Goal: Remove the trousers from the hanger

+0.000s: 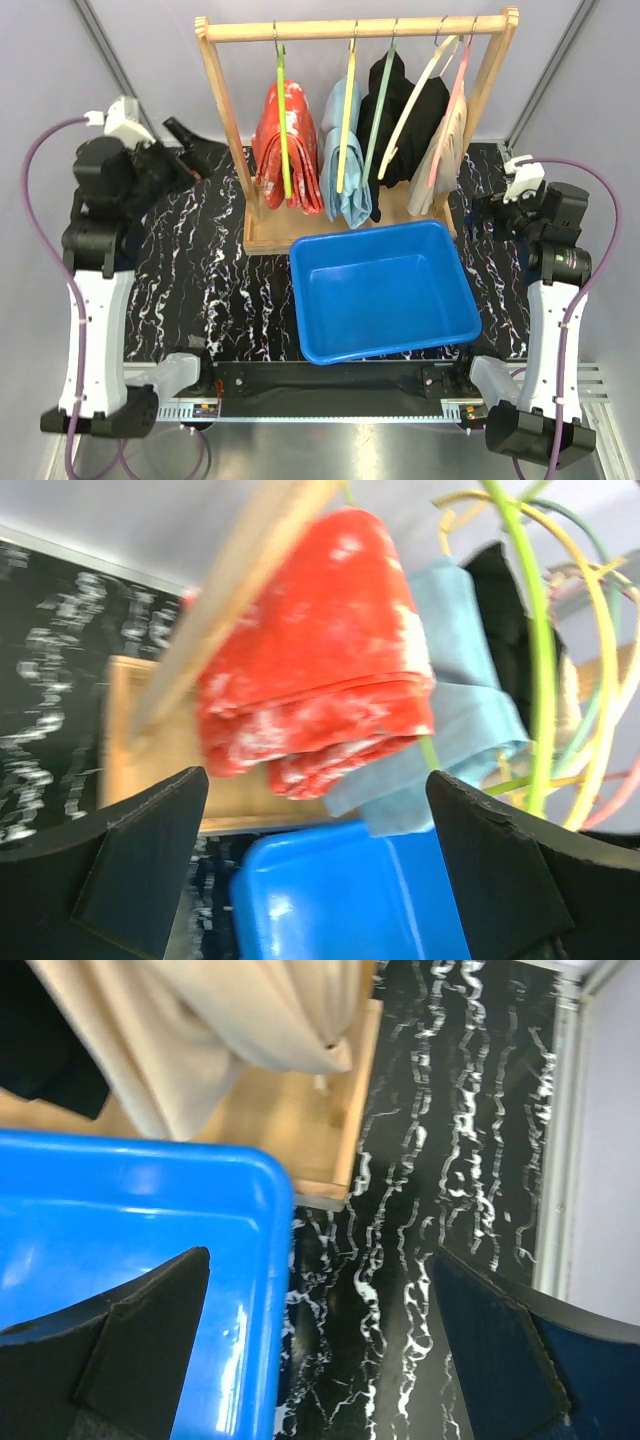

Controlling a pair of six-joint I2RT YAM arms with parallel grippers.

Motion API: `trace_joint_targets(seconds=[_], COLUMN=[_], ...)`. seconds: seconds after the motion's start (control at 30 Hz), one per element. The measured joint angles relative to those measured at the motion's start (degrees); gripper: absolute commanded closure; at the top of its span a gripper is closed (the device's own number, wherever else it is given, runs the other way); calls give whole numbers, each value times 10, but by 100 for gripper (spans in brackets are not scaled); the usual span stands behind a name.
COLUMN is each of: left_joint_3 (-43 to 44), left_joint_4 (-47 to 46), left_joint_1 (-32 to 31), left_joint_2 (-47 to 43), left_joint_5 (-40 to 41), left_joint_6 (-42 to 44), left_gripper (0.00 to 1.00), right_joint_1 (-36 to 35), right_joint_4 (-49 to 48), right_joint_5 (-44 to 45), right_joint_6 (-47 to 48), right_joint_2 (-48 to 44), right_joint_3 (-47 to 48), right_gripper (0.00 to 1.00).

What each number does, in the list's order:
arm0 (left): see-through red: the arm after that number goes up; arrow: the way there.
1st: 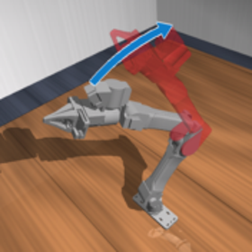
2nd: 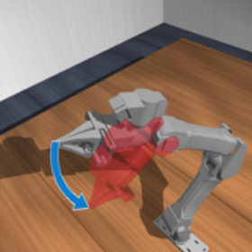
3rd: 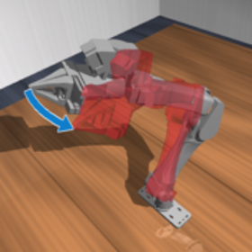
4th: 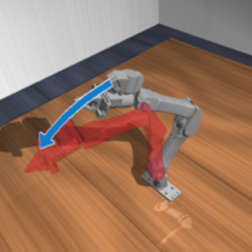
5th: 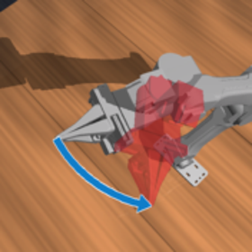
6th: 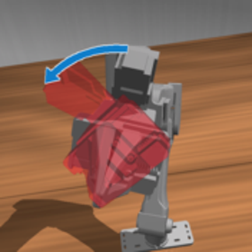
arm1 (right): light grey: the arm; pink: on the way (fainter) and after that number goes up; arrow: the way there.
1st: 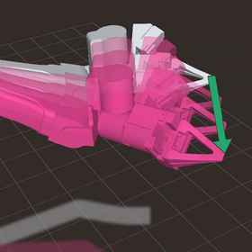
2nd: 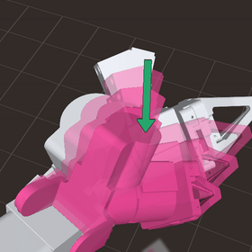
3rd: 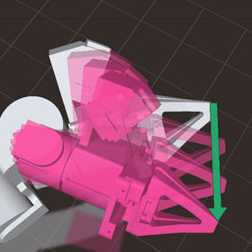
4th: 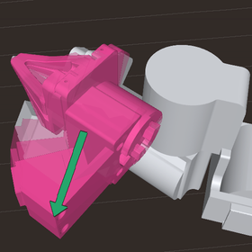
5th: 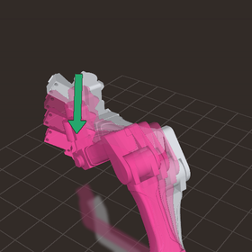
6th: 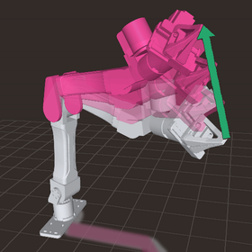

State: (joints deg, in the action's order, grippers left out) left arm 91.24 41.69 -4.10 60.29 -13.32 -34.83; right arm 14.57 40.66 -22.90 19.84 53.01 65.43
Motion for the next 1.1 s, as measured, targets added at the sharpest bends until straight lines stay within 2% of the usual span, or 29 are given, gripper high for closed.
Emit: trace_joint_targets(seconds=[0.27,0.37,0.6,0.67,0.7,0.73,0.77,0.97,1.1], left_joint_3=[173,245,422,438,442,445,452,477,478], left_joint_4=[19,41,129,151,160,167,175,191,190], left_joint_1=[-140,-186,-272,-286,-293,-297,-303,-329,-340], left_joint_2=[134,181,313,341,353,363,376,404,399], left_joint_5=[25,64,215,250,267,280,299,401,430], left_joint_6=[-17,-14,27,43,51,61,70,138,183], left_gripper=[13,19,37,50,60,78,100,100,100], right_joint_1=[0,0,0,0,0,0,0,0,0], right_joint_4=[12,12,9,7,7,7,7,8,10], right_joint_5=[-41,-48,-58,-62,-64,-66,-67,-73,-86], right_joint_6=[-1,-4,-21,-25,-27,-28,-30,-36,-38], right_joint_2=[-24,-28,-28,-28,-27,-27,-27,-26,-25], right_joint_3=[-16,-23,-30,-30,-30,-30,-30,-29,-18], right_gripper=[0,0,0,0,0,1,0,0,0])
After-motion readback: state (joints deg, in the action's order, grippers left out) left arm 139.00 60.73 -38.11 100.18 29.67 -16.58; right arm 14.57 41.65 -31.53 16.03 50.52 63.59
